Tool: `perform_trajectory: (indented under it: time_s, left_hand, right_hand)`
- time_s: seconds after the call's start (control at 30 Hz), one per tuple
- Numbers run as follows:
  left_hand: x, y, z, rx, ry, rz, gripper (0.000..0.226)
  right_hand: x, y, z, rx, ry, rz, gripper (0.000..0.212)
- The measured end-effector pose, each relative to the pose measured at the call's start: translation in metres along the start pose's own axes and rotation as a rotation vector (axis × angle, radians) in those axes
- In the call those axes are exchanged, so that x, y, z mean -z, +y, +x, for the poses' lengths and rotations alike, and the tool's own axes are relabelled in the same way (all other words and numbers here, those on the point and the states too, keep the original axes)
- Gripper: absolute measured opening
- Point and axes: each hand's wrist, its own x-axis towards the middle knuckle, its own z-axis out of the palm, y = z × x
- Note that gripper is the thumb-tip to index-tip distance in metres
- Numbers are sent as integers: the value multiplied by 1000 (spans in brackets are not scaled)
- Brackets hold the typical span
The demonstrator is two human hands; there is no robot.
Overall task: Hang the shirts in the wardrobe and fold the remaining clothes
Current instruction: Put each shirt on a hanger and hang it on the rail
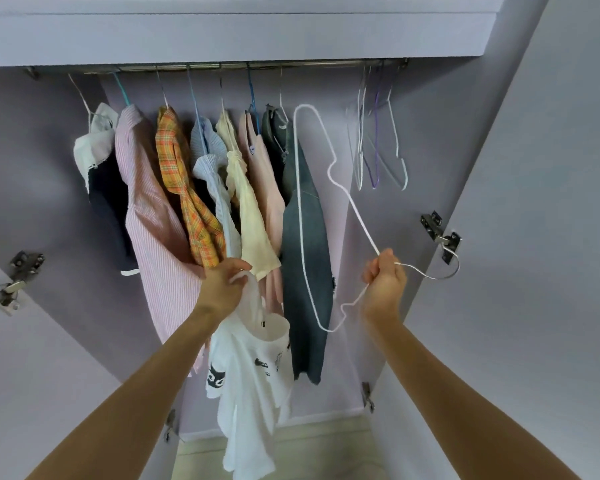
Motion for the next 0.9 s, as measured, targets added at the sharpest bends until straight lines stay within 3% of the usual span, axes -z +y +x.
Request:
perform_trajectory:
  time_s: [0.13, 0.27, 0.37, 0.47, 0.57, 0.67, 0.8, 0.9]
  left_hand:
    - [4, 9, -5, -61, -36, -62, 18]
    - [23, 26, -14, -21, -48, -324, 19]
    - [44, 38, -23, -26, -27, -421, 24]
    - [74, 43, -25, -62, 26, -454, 17]
    - [101, 35, -25, -82, 196, -232, 15]
    - [111, 20, -34, -112, 332, 246, 18]
    - [113, 1, -37, 76, 199, 413, 14]
    - [117, -3, -40, 180, 57, 520, 17]
  right_hand:
    - [-19, -2, -4, -174, -65, 180, 46]
    - [-41, 16, -10, -285, -162, 192, 53]
    - [-52, 37, -15, -312, -225, 47, 56]
    - [-44, 62, -16, -223, -270, -236, 43]
    - [-30, 75, -9, -154, -291, -439, 39]
    - [-37, 68, -2, -40, -300, -505, 38]
    - [-55, 52, 4, 149, -361, -624, 38]
    - [-56, 45, 13, 106, -313, -583, 33]
